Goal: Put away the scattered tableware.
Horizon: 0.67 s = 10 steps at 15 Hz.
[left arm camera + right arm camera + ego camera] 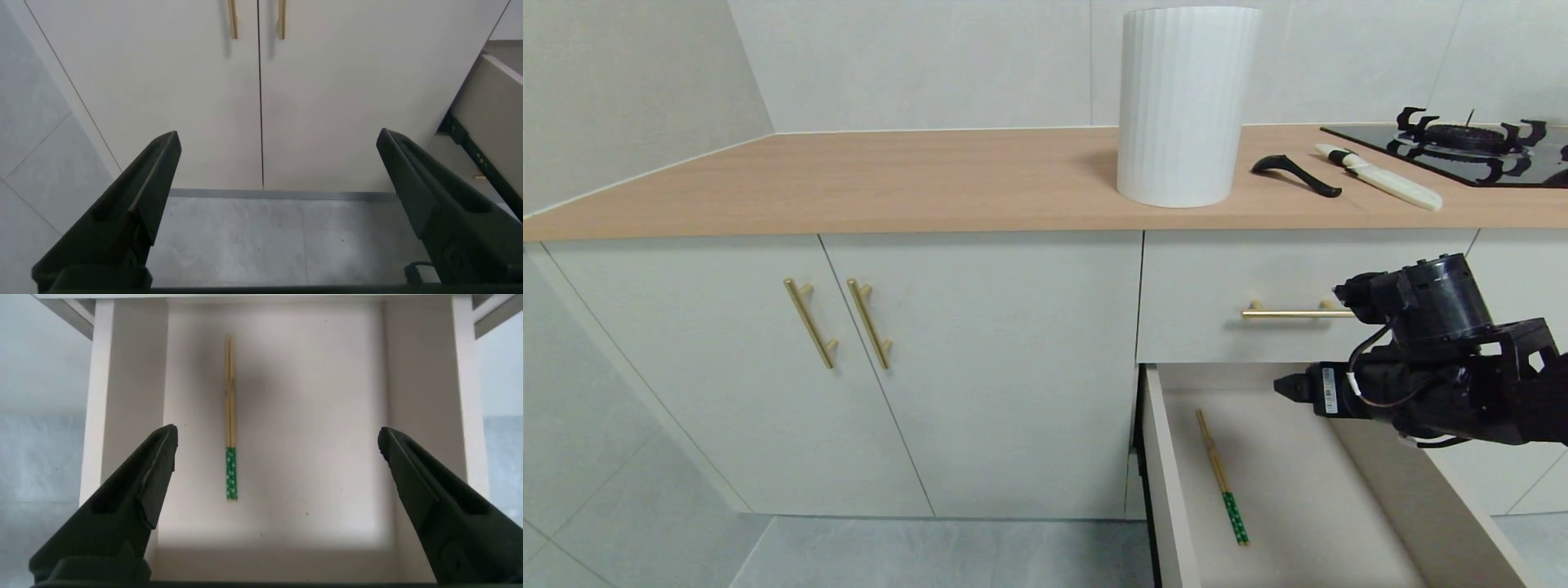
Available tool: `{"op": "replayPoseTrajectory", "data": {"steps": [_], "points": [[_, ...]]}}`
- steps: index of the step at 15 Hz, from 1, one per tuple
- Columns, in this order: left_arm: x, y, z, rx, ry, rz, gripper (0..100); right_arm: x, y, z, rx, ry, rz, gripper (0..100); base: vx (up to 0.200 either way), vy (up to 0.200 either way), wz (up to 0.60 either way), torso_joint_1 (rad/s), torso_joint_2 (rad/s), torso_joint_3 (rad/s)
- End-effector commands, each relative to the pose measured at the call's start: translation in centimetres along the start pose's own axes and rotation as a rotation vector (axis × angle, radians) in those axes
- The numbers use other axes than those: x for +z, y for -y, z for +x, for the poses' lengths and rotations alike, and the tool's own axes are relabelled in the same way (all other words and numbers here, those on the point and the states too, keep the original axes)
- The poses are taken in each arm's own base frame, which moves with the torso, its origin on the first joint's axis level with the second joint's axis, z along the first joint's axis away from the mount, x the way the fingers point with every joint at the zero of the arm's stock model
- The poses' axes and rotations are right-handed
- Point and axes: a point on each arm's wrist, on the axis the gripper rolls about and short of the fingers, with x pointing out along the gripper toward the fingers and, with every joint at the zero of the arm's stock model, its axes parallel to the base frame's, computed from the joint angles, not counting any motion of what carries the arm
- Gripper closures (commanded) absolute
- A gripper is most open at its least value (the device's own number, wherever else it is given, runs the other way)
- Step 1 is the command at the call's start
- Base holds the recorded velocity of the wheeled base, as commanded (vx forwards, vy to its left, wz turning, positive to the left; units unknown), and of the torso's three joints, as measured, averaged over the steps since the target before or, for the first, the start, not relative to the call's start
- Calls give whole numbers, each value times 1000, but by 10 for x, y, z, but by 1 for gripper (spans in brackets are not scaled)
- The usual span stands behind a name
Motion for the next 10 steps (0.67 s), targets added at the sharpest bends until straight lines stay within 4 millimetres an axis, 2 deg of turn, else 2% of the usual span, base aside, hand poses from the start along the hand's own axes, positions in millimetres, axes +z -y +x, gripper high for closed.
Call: {"op": "replayPoseTrajectory", "data": {"steps": [1,4,10], "points": [[0,0,0,0,-1,0,0,1,1,-2,0,8,3,0,0,0,0,32,-183,-159],[0,0,0,0,-1,0,0,1,1,-2,0,8,3,0,0,0,0,82,-242,-268],[0,0,0,0,-1,0,0,0,1,-1,-2,4,0,0,0,0,0,147,-493,-302]]}}
